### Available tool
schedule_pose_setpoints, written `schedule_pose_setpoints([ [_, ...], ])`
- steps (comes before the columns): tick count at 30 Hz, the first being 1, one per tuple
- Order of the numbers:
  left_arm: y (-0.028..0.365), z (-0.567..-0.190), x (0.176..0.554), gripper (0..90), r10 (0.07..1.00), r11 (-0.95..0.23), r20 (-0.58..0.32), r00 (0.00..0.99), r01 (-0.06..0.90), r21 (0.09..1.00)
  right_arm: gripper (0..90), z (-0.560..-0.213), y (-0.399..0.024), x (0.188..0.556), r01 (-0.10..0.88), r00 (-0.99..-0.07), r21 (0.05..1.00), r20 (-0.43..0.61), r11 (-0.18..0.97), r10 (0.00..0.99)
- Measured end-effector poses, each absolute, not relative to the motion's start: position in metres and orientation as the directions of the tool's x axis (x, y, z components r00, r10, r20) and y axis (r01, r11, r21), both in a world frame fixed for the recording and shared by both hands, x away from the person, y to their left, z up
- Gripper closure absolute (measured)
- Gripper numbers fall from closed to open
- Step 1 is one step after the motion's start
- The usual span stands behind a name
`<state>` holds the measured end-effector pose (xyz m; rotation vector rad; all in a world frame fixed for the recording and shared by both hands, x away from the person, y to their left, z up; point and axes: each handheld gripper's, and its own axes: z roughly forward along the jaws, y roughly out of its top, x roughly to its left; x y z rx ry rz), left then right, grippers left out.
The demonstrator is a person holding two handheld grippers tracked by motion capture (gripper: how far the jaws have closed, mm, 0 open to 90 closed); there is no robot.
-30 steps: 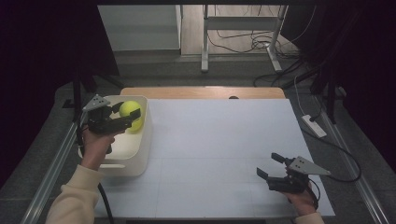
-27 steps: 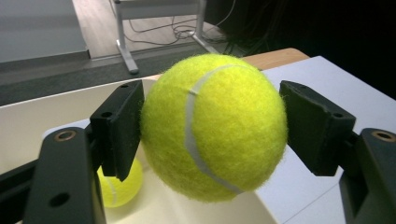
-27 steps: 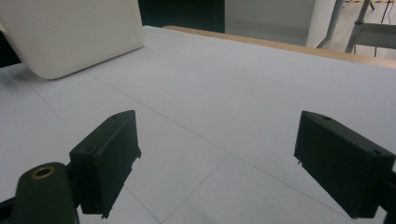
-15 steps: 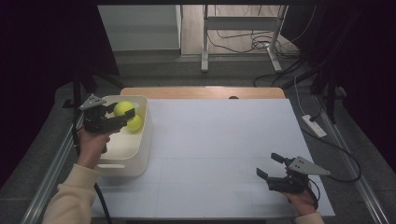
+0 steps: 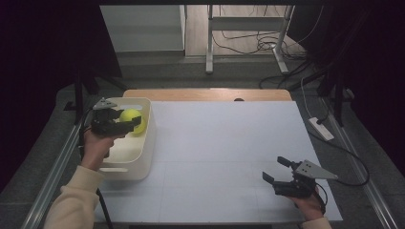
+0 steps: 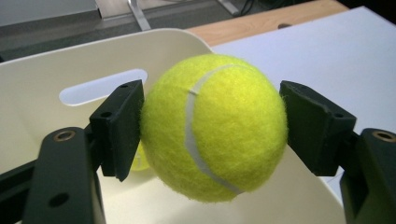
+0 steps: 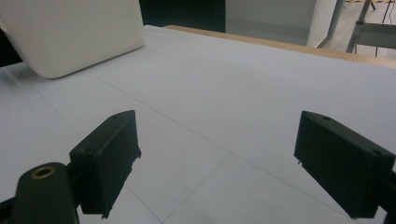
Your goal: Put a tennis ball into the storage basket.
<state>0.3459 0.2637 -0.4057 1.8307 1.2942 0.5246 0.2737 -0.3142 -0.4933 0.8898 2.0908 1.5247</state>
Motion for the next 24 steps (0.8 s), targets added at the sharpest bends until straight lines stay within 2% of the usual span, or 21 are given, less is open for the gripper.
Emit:
schedule_pose_setpoints([
  [24,0.2628,-0.4087,0.3467,26.5,0.917,-0.153,-0.108,0.384,0.588,0.794,13.9,-0.4932,-0.3146,0.2740,0.258,-0.714,0.945,0.048,0.199,0.698],
])
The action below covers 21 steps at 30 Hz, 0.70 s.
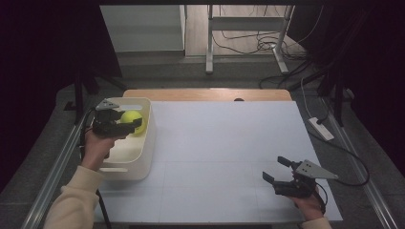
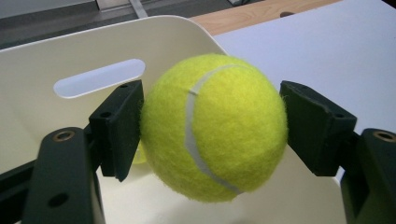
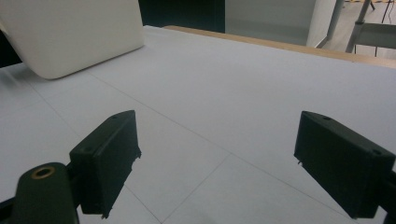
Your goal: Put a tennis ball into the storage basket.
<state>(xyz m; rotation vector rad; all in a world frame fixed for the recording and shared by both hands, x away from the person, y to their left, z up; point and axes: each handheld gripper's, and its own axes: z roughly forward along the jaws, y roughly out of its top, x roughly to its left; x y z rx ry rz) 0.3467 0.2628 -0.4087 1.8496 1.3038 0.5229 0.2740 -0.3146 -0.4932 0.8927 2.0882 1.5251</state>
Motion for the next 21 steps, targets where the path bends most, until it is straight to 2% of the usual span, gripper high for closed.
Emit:
schedule_pose_setpoints([
  [3,0.263,-0.408,0.345,24.6,0.925,-0.147,-0.095,0.369,0.575,0.805,13.9,-0.493,-0.314,0.274,0.258,-0.715,0.945,0.048,0.199,0.698],
  [8,0.265,-0.401,0.341,10.6,0.919,-0.083,-0.140,0.367,0.530,0.844,13.9,-0.493,-0.314,0.274,0.258,-0.715,0.945,0.048,0.199,0.698],
  [21,0.251,-0.391,0.327,9.1,0.853,-0.106,-0.164,0.496,0.472,0.875,13.9,-0.493,-0.315,0.277,0.262,-0.716,0.946,0.058,0.191,0.695],
])
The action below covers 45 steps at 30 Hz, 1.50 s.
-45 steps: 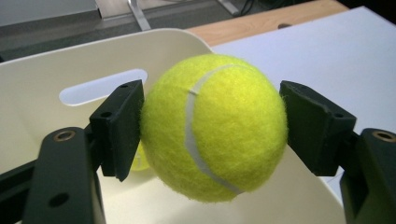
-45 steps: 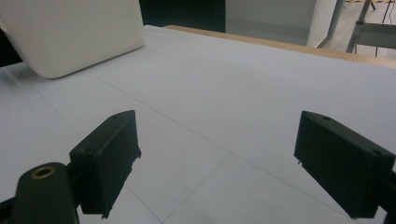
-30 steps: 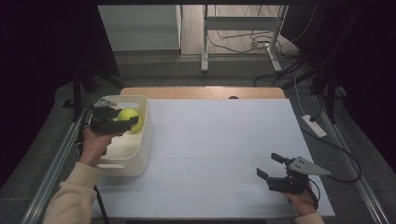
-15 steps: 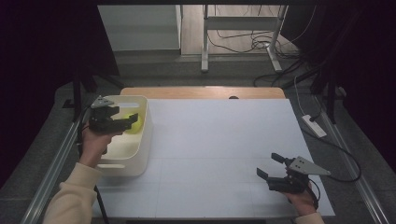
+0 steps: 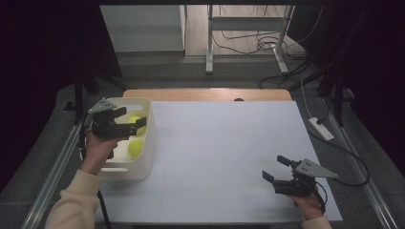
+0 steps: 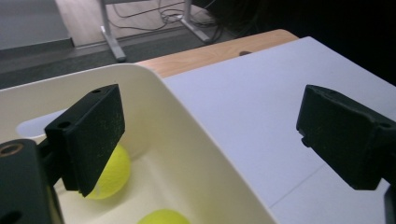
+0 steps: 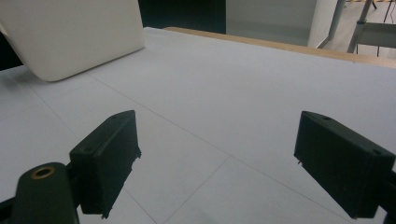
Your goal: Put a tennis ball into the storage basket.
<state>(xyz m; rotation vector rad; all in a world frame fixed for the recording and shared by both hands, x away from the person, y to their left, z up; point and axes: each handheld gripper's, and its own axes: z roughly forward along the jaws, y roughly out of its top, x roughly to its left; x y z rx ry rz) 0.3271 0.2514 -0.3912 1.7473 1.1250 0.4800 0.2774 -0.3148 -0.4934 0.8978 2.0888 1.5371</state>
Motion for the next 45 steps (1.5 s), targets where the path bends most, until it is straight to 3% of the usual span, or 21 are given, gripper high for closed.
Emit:
schedule_pose_setpoints([
  [22,0.227,-0.386,0.312,9.4,0.774,-0.102,-0.196,0.602,0.425,0.900,14.0,-0.494,-0.318,0.275,0.276,-0.708,0.945,0.077,0.175,0.702],
  [45,0.196,-0.395,0.281,9.6,0.692,-0.138,-0.164,0.703,0.352,0.926,14.6,-0.495,-0.316,0.272,0.279,-0.702,0.938,0.052,0.206,0.710],
])
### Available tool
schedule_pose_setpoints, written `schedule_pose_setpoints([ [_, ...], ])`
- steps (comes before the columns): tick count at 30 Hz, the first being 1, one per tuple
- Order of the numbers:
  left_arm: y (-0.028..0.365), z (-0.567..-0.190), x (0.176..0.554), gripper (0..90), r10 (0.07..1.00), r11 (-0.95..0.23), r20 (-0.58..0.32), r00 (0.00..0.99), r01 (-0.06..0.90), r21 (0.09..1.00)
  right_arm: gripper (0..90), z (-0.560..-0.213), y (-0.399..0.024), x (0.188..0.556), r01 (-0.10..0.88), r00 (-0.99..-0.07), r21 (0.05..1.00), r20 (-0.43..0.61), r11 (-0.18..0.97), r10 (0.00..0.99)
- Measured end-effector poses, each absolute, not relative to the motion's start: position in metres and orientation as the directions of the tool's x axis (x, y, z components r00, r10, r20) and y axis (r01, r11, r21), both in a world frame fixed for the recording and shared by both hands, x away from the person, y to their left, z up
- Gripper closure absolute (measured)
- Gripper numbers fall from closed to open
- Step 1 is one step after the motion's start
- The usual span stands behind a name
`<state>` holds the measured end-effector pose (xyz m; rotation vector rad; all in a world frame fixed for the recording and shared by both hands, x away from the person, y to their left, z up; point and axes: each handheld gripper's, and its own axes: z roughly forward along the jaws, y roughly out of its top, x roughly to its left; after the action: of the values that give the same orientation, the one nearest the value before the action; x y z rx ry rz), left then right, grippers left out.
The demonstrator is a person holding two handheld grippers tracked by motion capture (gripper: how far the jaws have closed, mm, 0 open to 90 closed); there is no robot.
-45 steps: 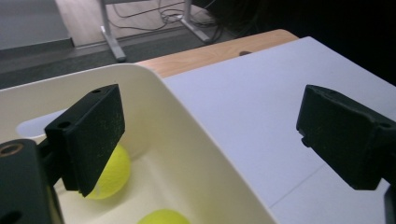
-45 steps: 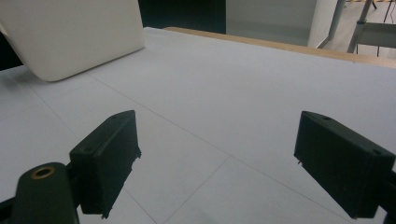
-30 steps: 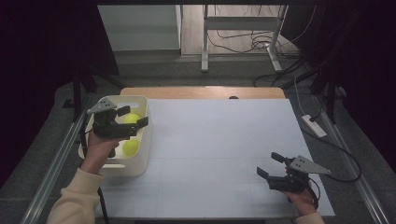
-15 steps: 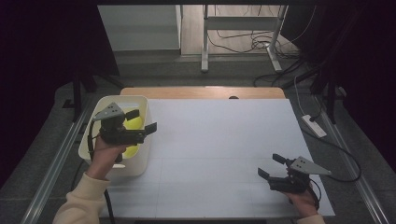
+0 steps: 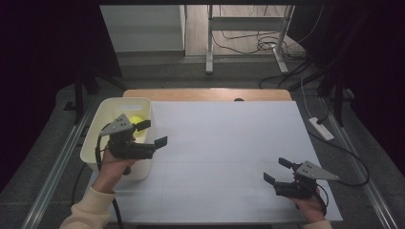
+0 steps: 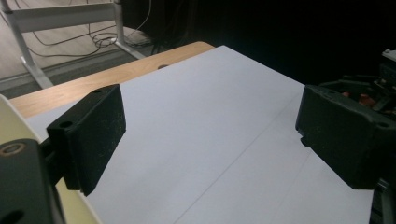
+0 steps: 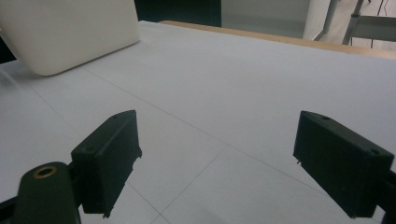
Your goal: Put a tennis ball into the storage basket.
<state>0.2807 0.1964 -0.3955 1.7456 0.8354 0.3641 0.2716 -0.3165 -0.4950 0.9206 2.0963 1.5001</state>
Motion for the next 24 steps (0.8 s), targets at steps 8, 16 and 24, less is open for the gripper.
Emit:
schedule_pose_setpoints([
  [8,0.182,-0.402,0.269,9.8,0.658,-0.164,-0.147,0.738,0.331,0.929,14.6,-0.495,-0.317,0.271,0.275,-0.703,0.939,0.050,0.207,0.709],
  [16,0.167,-0.409,0.260,9.9,0.636,-0.191,-0.140,0.759,0.331,0.924,14.6,-0.495,-0.315,0.272,0.271,-0.711,0.939,0.048,0.211,0.702],
  [24,0.158,-0.417,0.252,10.1,0.610,-0.193,-0.149,0.778,0.329,0.925,14.6,-0.495,-0.315,0.271,0.270,-0.710,0.940,0.047,0.210,0.703],
])
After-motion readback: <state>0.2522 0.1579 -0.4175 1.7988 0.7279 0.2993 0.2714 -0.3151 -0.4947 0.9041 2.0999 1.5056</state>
